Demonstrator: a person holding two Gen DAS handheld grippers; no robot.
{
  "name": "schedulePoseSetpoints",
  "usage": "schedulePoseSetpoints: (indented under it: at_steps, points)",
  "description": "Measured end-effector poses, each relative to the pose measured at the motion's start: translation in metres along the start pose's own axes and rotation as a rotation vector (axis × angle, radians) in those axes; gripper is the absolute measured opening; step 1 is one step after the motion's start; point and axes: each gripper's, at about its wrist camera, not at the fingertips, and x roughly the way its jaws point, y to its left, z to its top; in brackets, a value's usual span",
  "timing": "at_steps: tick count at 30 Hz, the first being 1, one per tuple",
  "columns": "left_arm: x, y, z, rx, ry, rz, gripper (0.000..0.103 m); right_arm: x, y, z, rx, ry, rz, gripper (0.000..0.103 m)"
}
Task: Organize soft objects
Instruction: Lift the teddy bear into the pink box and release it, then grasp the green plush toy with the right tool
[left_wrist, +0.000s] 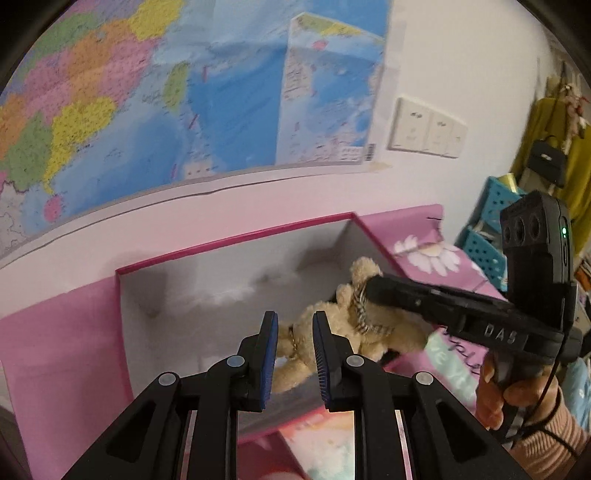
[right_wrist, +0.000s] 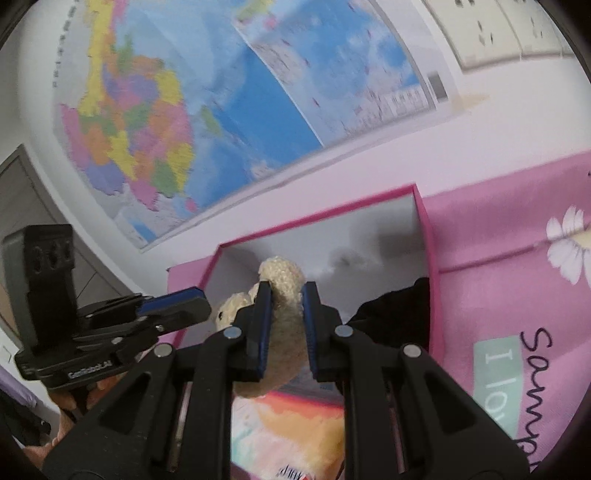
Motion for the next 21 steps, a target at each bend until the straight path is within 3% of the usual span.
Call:
schedulePoseSetpoints:
  at_steps: [2,5,8,13,16,21]
  points:
    - [0.004,0.005,-0.001,-0.021,0.009,0.010,0.022,0.009,-0.004,-0.003,0.003,0.016,-0.049,0.025]
    - [-0.003,0.013,-0.007,-0.040,-0.012,0.011,0.032,0.007,-0.006,-0.006,-0.004,0.021,-0.082,0.025]
    - [-0.018,0.018,-0.017,-0.048,-0.052,0.008,0.039,-0.012,0.002,-0.013,-0.056,-0.007,-0.111,0.037]
    - [-0.062,0.028,-0.048,-0.053,-0.146,-0.001,0.055,-0.049,0.024,-0.037,-0.147,-0.013,-0.045,0.045]
    - [-0.081,0.033,-0.068,-0.054,-0.173,0.000,0.059,-0.064,0.038,-0.058,-0.196,0.014,0.013,0.049]
    - [-0.094,0.035,-0.108,-0.045,-0.151,0.044,0.060,-0.069,0.058,-0.097,-0.248,0.101,0.085,0.051]
